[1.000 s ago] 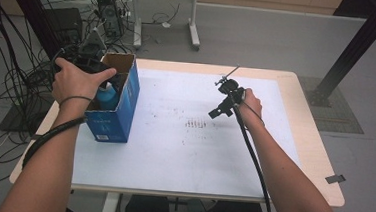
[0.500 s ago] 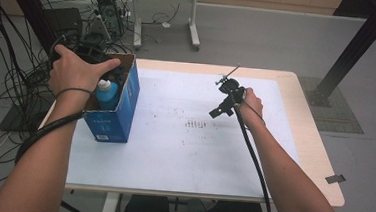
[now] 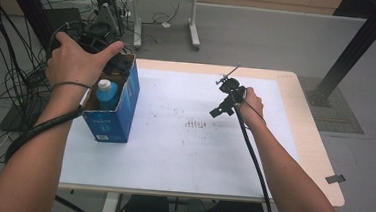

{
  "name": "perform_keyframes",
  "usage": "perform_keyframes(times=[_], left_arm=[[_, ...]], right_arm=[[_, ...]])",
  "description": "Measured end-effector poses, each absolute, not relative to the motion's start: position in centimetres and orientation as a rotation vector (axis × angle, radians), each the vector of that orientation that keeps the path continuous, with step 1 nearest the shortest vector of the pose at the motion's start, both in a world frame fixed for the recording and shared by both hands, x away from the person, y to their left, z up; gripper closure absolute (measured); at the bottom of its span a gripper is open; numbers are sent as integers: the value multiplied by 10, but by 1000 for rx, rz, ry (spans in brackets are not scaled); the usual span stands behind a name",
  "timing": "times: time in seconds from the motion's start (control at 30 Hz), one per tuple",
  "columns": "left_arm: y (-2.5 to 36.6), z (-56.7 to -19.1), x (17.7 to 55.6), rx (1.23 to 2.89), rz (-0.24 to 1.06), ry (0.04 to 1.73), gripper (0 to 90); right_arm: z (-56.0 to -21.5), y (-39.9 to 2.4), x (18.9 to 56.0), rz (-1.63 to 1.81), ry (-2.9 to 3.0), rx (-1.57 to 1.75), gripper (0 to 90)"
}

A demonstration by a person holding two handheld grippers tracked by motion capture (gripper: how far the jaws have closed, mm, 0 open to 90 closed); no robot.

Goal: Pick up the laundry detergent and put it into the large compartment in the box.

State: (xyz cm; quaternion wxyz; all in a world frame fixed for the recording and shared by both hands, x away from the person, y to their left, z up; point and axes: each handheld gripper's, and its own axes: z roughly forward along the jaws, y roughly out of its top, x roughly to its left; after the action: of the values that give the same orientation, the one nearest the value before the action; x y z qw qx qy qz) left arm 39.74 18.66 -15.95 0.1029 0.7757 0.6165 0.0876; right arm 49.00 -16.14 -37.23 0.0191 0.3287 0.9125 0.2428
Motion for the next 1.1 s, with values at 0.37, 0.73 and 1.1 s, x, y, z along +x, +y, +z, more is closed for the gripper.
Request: perform_keyframes(times=[0.37, 0.73, 1.1], left_arm=[[161, -161, 391, 2355, 187, 1738, 46], [127, -172, 378, 2467, 86, 1615, 46], [95, -187, 368, 2540, 22, 1502, 46]], right_arm=[[-371, -166, 490, 759, 2831, 1041, 44], [-371, -166, 490, 755, 2838, 1031, 44], [-371, -168, 489, 749, 2837, 1039, 43]])
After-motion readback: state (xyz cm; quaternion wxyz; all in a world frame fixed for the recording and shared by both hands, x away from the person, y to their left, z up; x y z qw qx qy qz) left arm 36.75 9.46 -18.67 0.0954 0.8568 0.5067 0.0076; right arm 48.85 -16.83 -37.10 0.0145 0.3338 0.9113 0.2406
